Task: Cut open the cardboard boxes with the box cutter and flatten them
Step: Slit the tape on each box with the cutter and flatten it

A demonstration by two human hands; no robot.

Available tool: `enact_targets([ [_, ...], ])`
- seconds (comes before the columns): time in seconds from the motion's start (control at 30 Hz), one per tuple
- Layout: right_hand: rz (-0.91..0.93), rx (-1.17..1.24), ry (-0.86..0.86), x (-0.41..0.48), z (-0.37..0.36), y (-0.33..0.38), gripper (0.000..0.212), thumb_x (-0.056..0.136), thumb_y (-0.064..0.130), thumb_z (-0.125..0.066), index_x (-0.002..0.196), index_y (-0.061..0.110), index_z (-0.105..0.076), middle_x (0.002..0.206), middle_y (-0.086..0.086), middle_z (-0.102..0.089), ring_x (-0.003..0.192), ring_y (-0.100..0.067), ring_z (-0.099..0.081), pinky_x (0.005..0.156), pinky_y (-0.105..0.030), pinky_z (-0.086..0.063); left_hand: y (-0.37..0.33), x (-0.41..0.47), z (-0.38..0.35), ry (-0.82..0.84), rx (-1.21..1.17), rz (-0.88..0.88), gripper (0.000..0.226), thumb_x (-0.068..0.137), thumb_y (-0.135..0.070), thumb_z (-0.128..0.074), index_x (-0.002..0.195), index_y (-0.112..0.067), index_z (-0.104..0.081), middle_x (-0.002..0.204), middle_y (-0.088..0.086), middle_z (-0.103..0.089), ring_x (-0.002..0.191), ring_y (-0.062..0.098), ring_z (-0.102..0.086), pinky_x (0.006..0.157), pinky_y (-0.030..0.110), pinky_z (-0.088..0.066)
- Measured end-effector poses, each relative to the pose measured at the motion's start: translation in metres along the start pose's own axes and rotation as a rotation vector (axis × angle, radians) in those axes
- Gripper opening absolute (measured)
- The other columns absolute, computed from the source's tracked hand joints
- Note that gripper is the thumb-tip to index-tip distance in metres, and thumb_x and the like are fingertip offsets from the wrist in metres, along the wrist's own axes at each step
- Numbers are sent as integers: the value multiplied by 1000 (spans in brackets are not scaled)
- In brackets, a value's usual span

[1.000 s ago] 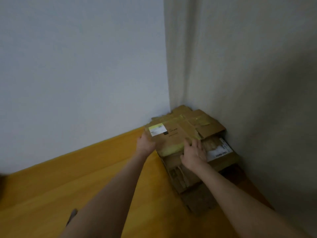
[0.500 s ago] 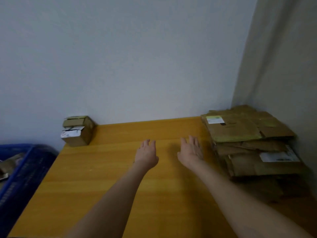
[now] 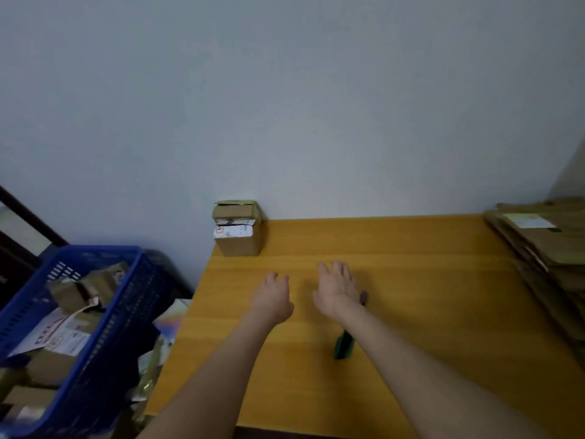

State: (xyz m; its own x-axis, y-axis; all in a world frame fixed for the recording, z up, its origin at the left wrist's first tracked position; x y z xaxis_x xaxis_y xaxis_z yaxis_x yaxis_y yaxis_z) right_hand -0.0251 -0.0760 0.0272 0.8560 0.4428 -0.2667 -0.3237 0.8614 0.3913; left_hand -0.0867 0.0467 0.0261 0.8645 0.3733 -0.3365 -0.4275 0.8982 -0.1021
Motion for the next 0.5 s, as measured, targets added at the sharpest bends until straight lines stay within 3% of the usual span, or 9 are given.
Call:
enact_targets([
  [0.2, -10, 17, 50, 23, -29, 62, 61, 98, 19, -48, 151, 20, -18, 157, -8, -8, 147, -31, -2, 117, -43, -19, 78, 31, 9, 19, -98, 34, 60, 95, -19, -52, 149, -12, -27, 157, 13, -16, 139, 30, -31, 107, 37, -37],
  [0.5, -64, 160, 74, 125, -65, 118, 57, 93, 29, -55, 144, 21, -31, 150, -8, -23, 140, -27, -24, 110, -37, -32, 144, 109, 28, -30, -196, 64, 61, 93, -18, -56, 146, -10, -29, 153, 13, -23, 135, 29, -37, 103, 36, -39],
])
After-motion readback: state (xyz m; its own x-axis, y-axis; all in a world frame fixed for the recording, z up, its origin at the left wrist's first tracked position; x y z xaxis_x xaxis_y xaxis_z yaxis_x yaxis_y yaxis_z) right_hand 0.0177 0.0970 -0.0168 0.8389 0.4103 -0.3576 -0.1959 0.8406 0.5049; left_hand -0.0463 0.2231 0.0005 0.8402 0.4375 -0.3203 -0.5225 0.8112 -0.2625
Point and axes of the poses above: each hand's wrist, its own x-axis towards the middle knuckle, its own z-axis out of the back of the hand, y = z × x, the point moved 1 cm from there along x, towards the middle knuckle
